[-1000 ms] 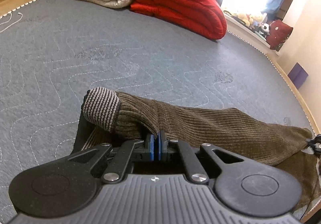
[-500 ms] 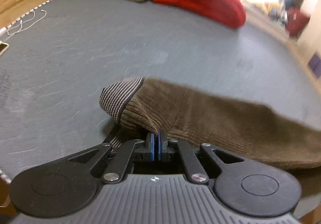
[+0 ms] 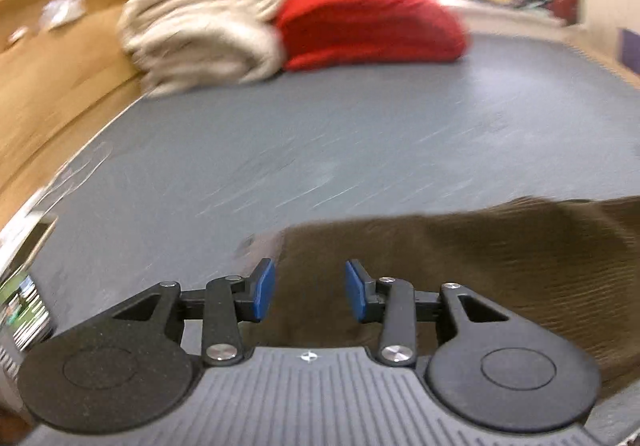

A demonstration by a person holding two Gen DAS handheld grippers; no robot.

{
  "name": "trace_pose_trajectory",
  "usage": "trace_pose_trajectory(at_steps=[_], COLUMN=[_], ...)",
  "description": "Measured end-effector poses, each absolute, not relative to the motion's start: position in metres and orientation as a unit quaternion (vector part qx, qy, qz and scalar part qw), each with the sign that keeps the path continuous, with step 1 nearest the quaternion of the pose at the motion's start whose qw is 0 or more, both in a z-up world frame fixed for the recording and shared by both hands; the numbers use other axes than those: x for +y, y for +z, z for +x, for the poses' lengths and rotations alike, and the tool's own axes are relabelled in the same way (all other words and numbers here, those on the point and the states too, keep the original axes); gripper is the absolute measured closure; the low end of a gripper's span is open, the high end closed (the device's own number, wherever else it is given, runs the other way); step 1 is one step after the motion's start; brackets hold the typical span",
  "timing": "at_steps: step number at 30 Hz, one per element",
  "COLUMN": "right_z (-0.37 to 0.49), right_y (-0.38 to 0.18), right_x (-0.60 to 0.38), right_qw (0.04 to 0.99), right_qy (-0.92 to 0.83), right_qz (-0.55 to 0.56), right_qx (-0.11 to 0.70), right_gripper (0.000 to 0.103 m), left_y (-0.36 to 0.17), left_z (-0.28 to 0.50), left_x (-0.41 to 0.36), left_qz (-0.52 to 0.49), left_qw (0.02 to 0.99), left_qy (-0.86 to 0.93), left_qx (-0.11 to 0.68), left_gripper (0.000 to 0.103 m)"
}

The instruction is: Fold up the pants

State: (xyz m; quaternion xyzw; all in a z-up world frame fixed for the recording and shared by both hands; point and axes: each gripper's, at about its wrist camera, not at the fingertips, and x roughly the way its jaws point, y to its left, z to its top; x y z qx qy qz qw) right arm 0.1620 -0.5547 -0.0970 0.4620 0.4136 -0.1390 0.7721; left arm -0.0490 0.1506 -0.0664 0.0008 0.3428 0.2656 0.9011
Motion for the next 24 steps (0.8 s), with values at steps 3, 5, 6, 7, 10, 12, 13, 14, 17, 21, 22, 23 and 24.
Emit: trace_pose_trajectory(at_steps=[3, 5, 6, 7, 10, 12, 13, 14, 17, 21, 22, 23, 24], right_z=[0.163, 0.162, 0.161, 0.159, 0.148, 0.136, 0.132, 0.130, 0.134, 0.134, 0.135, 0.137, 0.139], right_y=[-0.100, -0.102, -0.103, -0.106, -0.112, -0.109, -0.106, -0.104, -0.100, -0.106, -0.109, -0.113, -0.117], right_x=[-0.569, -0.581, -0.587, -0.592, -0.599, -0.602, -0.601, -0.600, -0.598, -0.608, -0.609, -0.612, -0.613], right_qw=[0.767, 0.765, 0.761, 0.755, 0.742, 0.747, 0.750, 0.754, 0.768, 0.760, 0.755, 0.749, 0.744], right_qy=[-0.143, -0.147, -0.151, -0.156, -0.167, -0.179, -0.181, -0.184, -0.214, -0.222, -0.215, -0.208, -0.199], right_qz=[0.496, 0.511, 0.522, 0.536, 0.554, 0.546, 0.540, 0.533, 0.492, 0.506, 0.515, 0.525, 0.538], right_qx=[0.381, 0.364, 0.354, 0.345, 0.340, 0.336, 0.334, 0.336, 0.350, 0.343, 0.344, 0.346, 0.343], right_gripper=[0.092, 0.092, 0.092, 0.092, 0.092, 0.092, 0.092, 0.090, 0.078, 0.072, 0.069, 0.068, 0.065], left_y=[-0.074, -0.085, -0.090, -0.094, -0.106, -0.115, -0.121, -0.129, -0.154, -0.156, -0.157, -0.158, -0.158], left_z=[-0.032, -0.022, -0.017, -0.013, -0.003, 0.004, 0.007, 0.010, 0.020, 0.018, 0.019, 0.019, 0.020], left_x=[0.130, 0.118, 0.112, 0.106, 0.090, 0.085, 0.084, 0.083, 0.077, 0.065, 0.066, 0.067, 0.068], left_qz=[-0.017, -0.038, -0.040, -0.038, -0.035, -0.048, -0.056, -0.060, -0.047, -0.004, -0.011, -0.015, -0.015], left_qw=[0.922, 0.924, 0.922, 0.921, 0.918, 0.911, 0.905, 0.897, 0.865, 0.869, 0.869, 0.869, 0.869], left_qy=[0.169, 0.114, 0.095, 0.078, 0.039, 0.019, 0.012, 0.007, -0.009, -0.014, -0.014, -0.016, -0.016], left_qx=[0.349, 0.364, 0.372, 0.380, 0.392, 0.409, 0.421, 0.438, 0.499, 0.494, 0.494, 0.494, 0.495], left_gripper=[0.054, 0.054, 0.054, 0.054, 0.054, 0.054, 0.054, 0.054, 0.051, 0.050, 0.050, 0.050, 0.050])
